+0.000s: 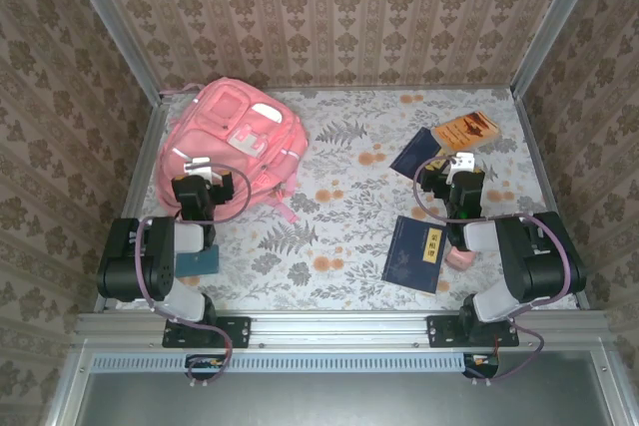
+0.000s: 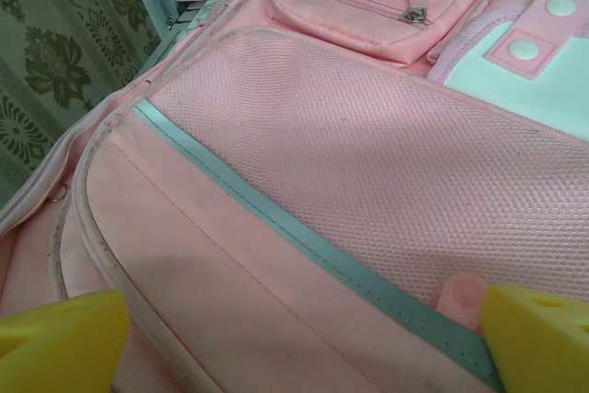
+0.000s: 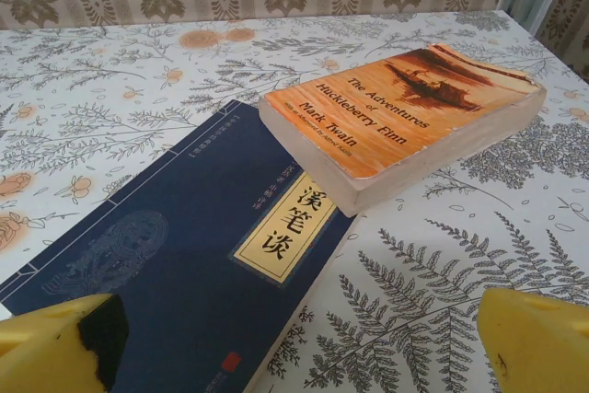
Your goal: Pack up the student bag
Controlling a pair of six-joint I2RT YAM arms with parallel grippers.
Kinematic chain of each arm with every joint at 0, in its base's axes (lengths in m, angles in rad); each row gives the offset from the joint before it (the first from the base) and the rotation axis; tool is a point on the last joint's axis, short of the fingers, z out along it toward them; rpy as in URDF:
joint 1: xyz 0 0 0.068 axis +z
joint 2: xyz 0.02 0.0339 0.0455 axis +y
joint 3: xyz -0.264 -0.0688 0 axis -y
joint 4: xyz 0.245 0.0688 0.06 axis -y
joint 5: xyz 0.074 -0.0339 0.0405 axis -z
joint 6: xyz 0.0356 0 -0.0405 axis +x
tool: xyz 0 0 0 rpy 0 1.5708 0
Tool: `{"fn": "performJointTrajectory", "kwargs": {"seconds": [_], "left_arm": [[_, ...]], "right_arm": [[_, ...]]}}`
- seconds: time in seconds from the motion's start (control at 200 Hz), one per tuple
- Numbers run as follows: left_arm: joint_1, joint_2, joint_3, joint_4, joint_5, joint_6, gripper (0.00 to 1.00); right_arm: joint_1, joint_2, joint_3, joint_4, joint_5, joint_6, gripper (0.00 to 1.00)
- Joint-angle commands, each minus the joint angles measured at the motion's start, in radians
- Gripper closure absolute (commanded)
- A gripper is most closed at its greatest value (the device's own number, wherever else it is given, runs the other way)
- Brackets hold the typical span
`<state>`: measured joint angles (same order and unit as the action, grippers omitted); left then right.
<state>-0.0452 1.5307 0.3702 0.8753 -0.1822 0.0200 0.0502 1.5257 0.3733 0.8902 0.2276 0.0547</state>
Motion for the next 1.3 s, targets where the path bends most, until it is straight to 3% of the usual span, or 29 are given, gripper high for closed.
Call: {"fn": "performJointTrajectory", "kwargs": {"seconds": [0.0,0.775,0.88,1.04,1.14,1.295], "left_arm": [[-0.002,0.006,0.021,0.008,0.014,0.007,0.0],[0.012,0.003,0.024,-0.002,0.067,0.013,0.0],[0.01,-0.049,0.031,-0.053,0.064,0.014,0.0],[0.008,-0.211,0.077,-0.275,0.002,-0.013,0.0],[-0.001,-0.338,0.143,-0.501,-0.032,-0.067,0.0],[-0.008,-0.463,0.31,-0.903,-0.031,-0.255,0.0]], "right_arm": [[-0.004,0.005,0.018,-0.001,-0.015,-0.001,0.0],[-0.004,-0.007,0.02,-0.009,-0.016,-0.004,0.01],[-0.001,-0.107,0.082,-0.203,-0.008,-0.006,0.0],[0.014,-0.286,0.156,-0.449,0.027,0.031,0.0],[0.017,-0.385,0.216,-0.635,0.056,0.166,0.0],[0.014,-0.434,0.421,-1.111,0.077,0.42,0.0]]}}
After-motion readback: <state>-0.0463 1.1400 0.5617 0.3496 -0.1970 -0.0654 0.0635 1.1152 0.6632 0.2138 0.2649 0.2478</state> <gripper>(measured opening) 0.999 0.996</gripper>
